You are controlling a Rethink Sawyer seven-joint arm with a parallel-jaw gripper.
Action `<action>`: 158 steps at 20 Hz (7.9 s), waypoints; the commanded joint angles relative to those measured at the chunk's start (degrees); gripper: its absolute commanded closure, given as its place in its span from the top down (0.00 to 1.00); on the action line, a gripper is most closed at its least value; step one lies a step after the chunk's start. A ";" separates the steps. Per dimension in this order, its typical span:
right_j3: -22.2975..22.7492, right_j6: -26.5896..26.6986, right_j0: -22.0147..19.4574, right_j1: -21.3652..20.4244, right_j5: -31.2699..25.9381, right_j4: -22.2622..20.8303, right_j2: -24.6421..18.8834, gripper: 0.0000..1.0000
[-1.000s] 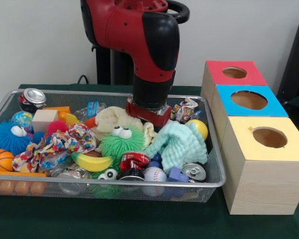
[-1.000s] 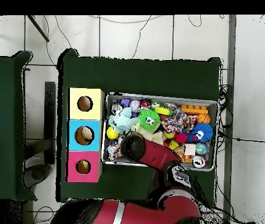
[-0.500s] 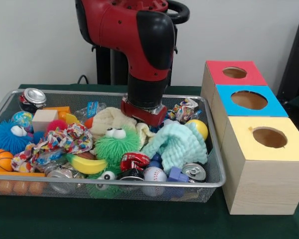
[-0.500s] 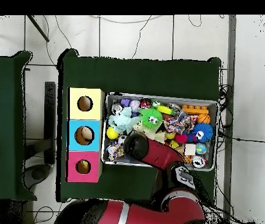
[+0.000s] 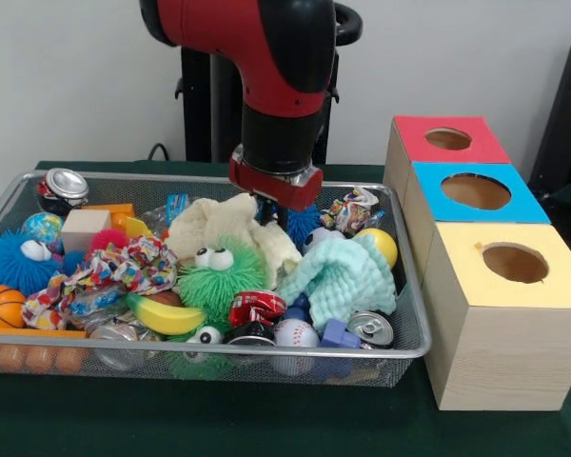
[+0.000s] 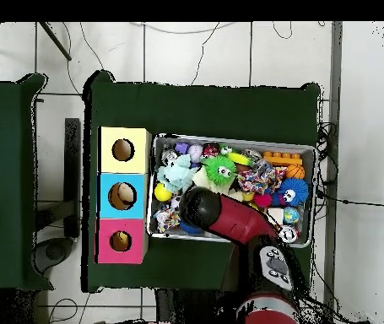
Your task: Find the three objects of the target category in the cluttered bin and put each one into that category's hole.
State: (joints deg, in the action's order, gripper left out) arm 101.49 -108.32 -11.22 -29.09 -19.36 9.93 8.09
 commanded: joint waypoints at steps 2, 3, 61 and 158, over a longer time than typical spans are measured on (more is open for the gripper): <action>-4.34 -5.41 -0.44 -7.27 -10.88 -0.83 1.38 0.00; -4.65 -5.23 -0.60 -7.37 -11.37 -1.00 1.43 0.00; -11.35 -5.24 -10.19 -7.69 -13.67 -13.36 -5.24 1.00; -1.58 -25.73 14.62 1.73 1.97 7.75 2.75 1.00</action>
State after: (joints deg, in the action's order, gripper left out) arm 92.69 -117.78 0.82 -24.82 -11.00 13.59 11.80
